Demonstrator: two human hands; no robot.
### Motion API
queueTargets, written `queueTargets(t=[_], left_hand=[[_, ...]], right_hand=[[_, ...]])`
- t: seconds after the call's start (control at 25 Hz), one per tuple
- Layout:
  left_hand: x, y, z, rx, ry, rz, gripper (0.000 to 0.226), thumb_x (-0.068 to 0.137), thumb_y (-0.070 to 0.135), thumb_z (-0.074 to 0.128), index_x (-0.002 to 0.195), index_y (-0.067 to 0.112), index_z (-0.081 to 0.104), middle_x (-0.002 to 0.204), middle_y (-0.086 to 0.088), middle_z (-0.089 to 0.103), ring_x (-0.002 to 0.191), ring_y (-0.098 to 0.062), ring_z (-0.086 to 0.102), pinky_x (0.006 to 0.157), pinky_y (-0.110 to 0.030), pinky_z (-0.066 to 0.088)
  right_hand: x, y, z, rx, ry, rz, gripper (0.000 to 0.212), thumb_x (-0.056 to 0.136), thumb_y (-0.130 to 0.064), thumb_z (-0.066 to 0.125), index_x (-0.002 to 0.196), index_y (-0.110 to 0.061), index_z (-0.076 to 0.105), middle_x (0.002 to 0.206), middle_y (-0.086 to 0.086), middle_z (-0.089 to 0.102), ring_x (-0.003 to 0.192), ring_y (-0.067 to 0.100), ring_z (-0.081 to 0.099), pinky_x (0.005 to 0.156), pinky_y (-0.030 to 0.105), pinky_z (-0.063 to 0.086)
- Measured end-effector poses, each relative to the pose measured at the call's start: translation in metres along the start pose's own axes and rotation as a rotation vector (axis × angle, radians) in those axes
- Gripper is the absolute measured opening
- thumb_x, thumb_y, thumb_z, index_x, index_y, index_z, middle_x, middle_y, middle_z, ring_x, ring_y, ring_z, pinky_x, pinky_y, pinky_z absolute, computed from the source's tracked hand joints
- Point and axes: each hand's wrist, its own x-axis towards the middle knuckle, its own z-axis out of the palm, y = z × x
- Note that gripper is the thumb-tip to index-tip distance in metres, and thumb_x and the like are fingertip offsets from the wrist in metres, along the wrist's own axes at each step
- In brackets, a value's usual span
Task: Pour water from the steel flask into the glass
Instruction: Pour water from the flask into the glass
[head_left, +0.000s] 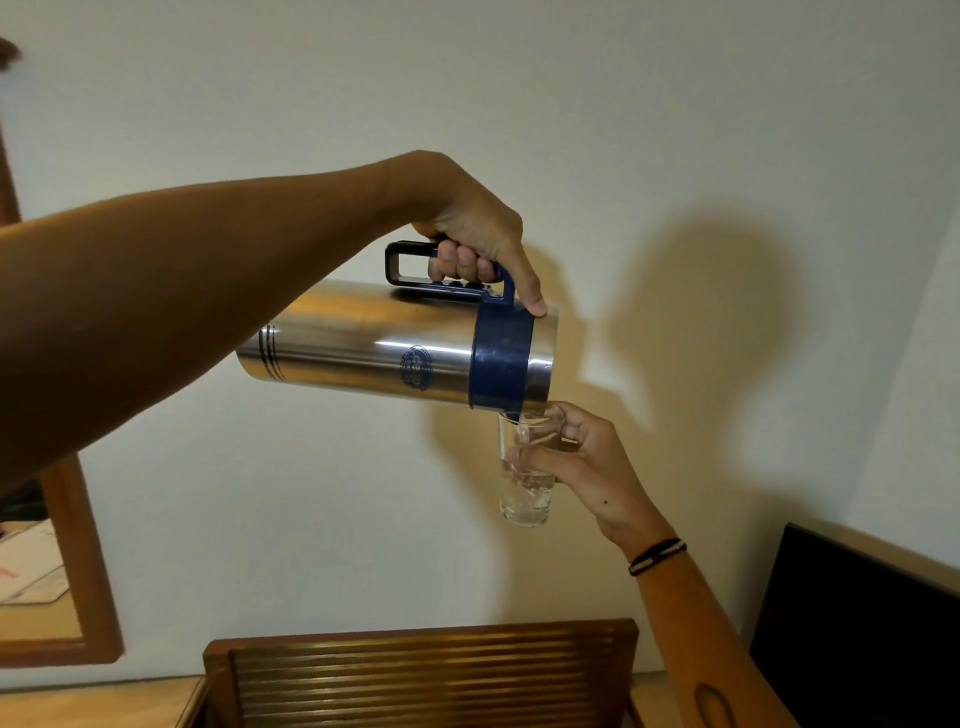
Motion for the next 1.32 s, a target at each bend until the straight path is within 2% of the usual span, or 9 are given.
queueTargets(t=[0.08,0.16,0.32,0.52,0.68,0.92,1.04,1.2,1.32], left_hand=[[-0.002,0.002,-0.004,0.021,-0.140,0.060,0.054,0.076,0.063,0.089,0.052,0.025,0.059,0.049,0.004,0.052,0.042,-0.015,0.045,0.049,-0.026,0.044],[-0.005,0.004,-0.006,0.053,-0.194,0.078,0.066,0.076,0.064,0.087,0.041,0.026,0.046,0.040,0.006,0.035,0.035,-0.014,0.030,0.045,-0.023,0.036],[-0.008,0.004,-0.007,0.040,-0.239,0.079,0.066,0.065,0.068,0.088,0.040,0.025,0.045,0.040,0.006,0.034,0.034,-0.013,0.030,0.045,-0.024,0.037],[-0.002,0.001,-0.009,0.040,-0.241,0.083,0.067,0.078,0.064,0.085,0.039,0.025,0.047,0.040,0.006,0.034,0.033,-0.012,0.030,0.045,-0.023,0.036],[-0.002,0.002,-0.009,0.052,-0.246,0.089,0.067,0.081,0.063,0.084,0.040,0.026,0.046,0.040,0.006,0.034,0.033,-0.012,0.031,0.045,-0.022,0.037],[-0.002,-0.005,-0.006,-0.028,-0.245,0.065,0.065,0.087,0.059,0.083,0.042,0.025,0.051,0.043,0.006,0.034,0.036,-0.012,0.030,0.046,-0.022,0.035],[-0.003,-0.023,0.003,-0.154,-0.259,0.074,0.064,0.090,0.056,0.081,0.043,0.024,0.051,0.042,0.006,0.035,0.036,-0.013,0.031,0.046,-0.022,0.033],[-0.008,-0.060,0.022,-0.387,-0.208,0.108,0.063,0.093,0.053,0.079,0.043,0.024,0.053,0.041,0.006,0.038,0.037,-0.011,0.033,0.043,-0.022,0.034],[-0.017,-0.094,0.046,-0.595,-0.134,0.126,0.061,0.087,0.055,0.083,0.045,0.024,0.050,0.041,0.006,0.040,0.037,-0.010,0.034,0.044,-0.021,0.034]], right_hand=[[0.001,0.000,0.002,0.006,0.001,0.005,0.055,0.063,-0.038,0.098,0.114,-0.031,0.081,0.108,0.003,0.085,0.098,0.029,0.082,0.085,0.047,0.070],[0.001,-0.002,0.002,0.010,0.000,0.002,0.053,0.063,-0.039,0.099,0.112,-0.033,0.081,0.107,0.001,0.085,0.093,0.022,0.083,0.078,0.038,0.070],[-0.001,-0.005,0.004,0.007,-0.017,0.010,0.052,0.061,-0.039,0.099,0.110,-0.036,0.081,0.106,-0.006,0.085,0.090,0.009,0.082,0.072,0.024,0.065],[-0.001,-0.006,0.003,0.015,-0.007,0.009,0.055,0.059,-0.041,0.099,0.111,-0.037,0.081,0.109,-0.008,0.085,0.092,0.008,0.082,0.071,0.021,0.064],[-0.001,-0.007,0.003,0.029,0.003,0.014,0.056,0.058,-0.042,0.099,0.111,-0.039,0.082,0.112,-0.005,0.085,0.096,0.012,0.082,0.073,0.027,0.067],[-0.005,-0.007,0.001,0.010,-0.003,0.020,0.054,0.060,-0.039,0.097,0.111,-0.032,0.080,0.109,-0.007,0.086,0.094,0.010,0.082,0.074,0.025,0.065],[-0.005,-0.005,-0.002,0.007,0.001,0.022,0.056,0.059,-0.039,0.097,0.112,-0.028,0.080,0.108,-0.005,0.086,0.094,0.013,0.082,0.079,0.029,0.067],[-0.004,-0.003,-0.004,0.008,0.025,0.028,0.063,0.058,-0.038,0.098,0.116,-0.024,0.079,0.110,0.001,0.086,0.100,0.024,0.083,0.090,0.045,0.068],[0.000,-0.005,-0.005,0.008,0.033,0.022,0.064,0.056,-0.039,0.097,0.116,-0.025,0.080,0.109,0.002,0.086,0.099,0.024,0.083,0.090,0.046,0.068]])
